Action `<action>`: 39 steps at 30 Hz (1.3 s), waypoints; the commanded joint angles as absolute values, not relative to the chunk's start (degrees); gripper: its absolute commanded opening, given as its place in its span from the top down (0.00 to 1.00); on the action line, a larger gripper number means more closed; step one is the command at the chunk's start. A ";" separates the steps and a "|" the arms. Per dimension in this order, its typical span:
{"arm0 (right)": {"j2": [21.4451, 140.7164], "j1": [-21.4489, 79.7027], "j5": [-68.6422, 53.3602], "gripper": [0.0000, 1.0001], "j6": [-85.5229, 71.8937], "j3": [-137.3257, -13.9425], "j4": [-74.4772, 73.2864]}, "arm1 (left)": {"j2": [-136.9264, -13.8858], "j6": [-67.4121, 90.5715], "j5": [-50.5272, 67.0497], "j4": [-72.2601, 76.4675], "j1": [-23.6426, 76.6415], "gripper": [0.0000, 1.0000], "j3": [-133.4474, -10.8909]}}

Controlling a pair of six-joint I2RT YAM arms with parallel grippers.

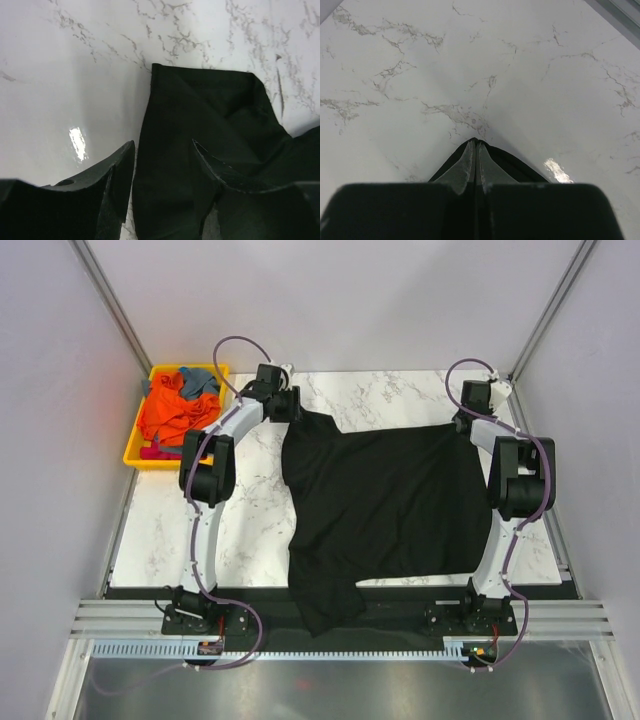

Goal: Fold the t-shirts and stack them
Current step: Flatten the tshirt out

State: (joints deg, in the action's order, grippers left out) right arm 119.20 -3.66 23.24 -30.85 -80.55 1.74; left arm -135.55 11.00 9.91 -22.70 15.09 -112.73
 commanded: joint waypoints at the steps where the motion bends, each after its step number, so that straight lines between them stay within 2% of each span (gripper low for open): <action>1: 118.83 -3.96 21.62 1.00 -31.73 -82.00 2.29 | -138.42 11.52 12.13 -22.41 13.45 0.45 -116.98; 9: 120.14 -4.04 21.36 1.00 -31.55 -82.88 2.81 | -144.75 10.02 17.66 -22.50 11.87 0.43 -125.24; 11: 120.93 -4.13 21.53 1.00 -31.47 -83.67 2.99 | -146.59 10.19 18.10 -22.50 11.69 0.46 -127.86; 14: 122.42 -4.48 21.53 1.00 -31.81 -85.25 3.08 | -149.14 11.51 21.96 -22.85 11.08 0.56 -131.73; 15: 122.78 -4.83 21.62 1.00 -32.08 -85.69 2.99 | -149.67 12.47 23.19 -22.85 10.90 0.71 -132.44; 17: 123.83 -5.27 21.27 1.00 -32.78 -86.92 3.08 | -150.90 13.62 24.17 -22.76 10.64 0.85 -134.20; 18: 124.10 -5.53 20.92 1.00 -32.87 -87.27 3.08 | -151.26 14.41 25.21 -22.59 10.55 0.96 -134.64; 19: 124.28 -5.80 20.74 1.00 -33.22 -87.62 3.08 | -151.35 14.76 25.40 -21.89 10.46 0.98 -134.74; 36: 124.89 -7.12 17.84 1.00 -34.28 -88.06 11.07 | -152.05 26.90 22.06 3.25 10.37 0.96 -138.33; 37: 125.94 -7.12 17.84 1.00 -34.10 -89.28 10.99 | -151.96 26.72 22.06 2.90 10.28 0.87 -138.34; 38: 126.38 -7.21 17.93 1.00 -33.84 -89.99 10.99 | -151.44 25.76 21.71 2.12 10.20 0.66 -138.08; 39: 127.00 -7.21 18.02 1.00 -33.49 -90.52 10.81 | -150.65 25.06 21.19 -1.37 10.02 0.58 -137.55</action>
